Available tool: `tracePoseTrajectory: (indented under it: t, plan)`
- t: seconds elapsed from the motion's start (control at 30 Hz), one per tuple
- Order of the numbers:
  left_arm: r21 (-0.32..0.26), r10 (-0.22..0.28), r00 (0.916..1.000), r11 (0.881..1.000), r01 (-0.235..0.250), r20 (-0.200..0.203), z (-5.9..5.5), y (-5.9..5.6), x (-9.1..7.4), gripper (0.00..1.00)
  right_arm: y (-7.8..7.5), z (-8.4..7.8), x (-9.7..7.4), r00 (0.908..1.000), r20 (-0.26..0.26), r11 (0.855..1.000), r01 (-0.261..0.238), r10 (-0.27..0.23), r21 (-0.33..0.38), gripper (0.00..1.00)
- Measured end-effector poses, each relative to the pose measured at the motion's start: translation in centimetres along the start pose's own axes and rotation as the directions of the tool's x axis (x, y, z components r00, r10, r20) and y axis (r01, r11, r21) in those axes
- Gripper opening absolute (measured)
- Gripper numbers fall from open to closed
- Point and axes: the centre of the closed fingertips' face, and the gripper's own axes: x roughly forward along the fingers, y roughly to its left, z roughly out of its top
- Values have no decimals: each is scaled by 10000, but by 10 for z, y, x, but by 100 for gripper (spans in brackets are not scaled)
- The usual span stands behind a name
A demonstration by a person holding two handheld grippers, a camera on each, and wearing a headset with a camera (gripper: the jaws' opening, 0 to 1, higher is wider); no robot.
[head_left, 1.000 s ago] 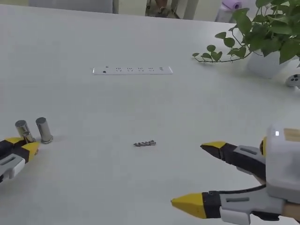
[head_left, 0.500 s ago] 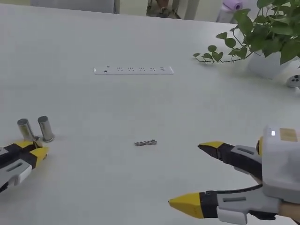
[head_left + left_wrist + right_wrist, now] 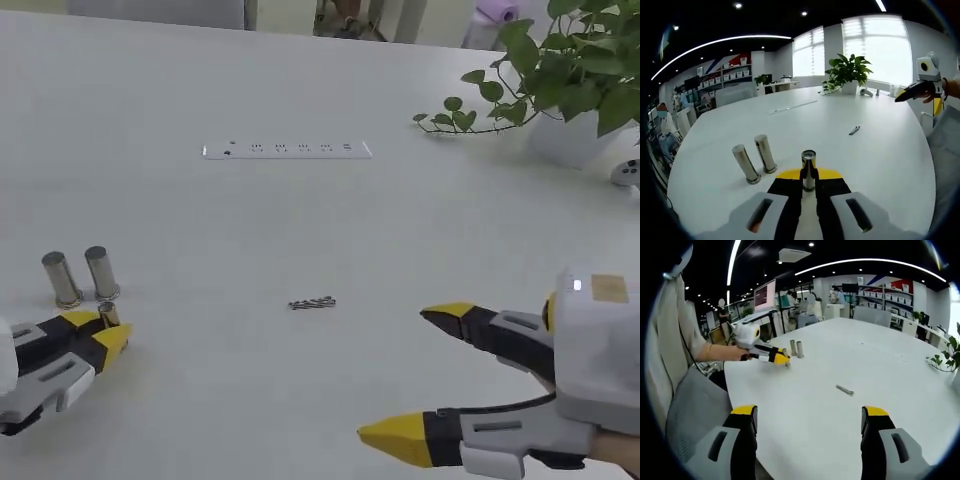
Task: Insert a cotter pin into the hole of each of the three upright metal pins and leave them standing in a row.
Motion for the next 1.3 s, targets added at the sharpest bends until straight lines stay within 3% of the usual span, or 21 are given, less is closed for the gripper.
tracePoseTrajectory:
  t: [0.4, 0.93, 1.3]
  plan:
    - [192, -756, 9971, 9970, 755, 21, 1, -36, 4, 7, 4, -1, 0, 10000, -23, 10000, -53, 53, -51, 86]
    - [545, -1706, 9853, 9838, 1710, -117, -2, -78, 10, 7, 5, -5, -2, 10000, -61, 10000, -33, 32, -23, 84]
    - [733, -2111, 9771, 9744, 2125, -254, -8, -95, 14, 7, 6, -7, -2, 10000, -34, 10000, -43, 43, 35, 80]
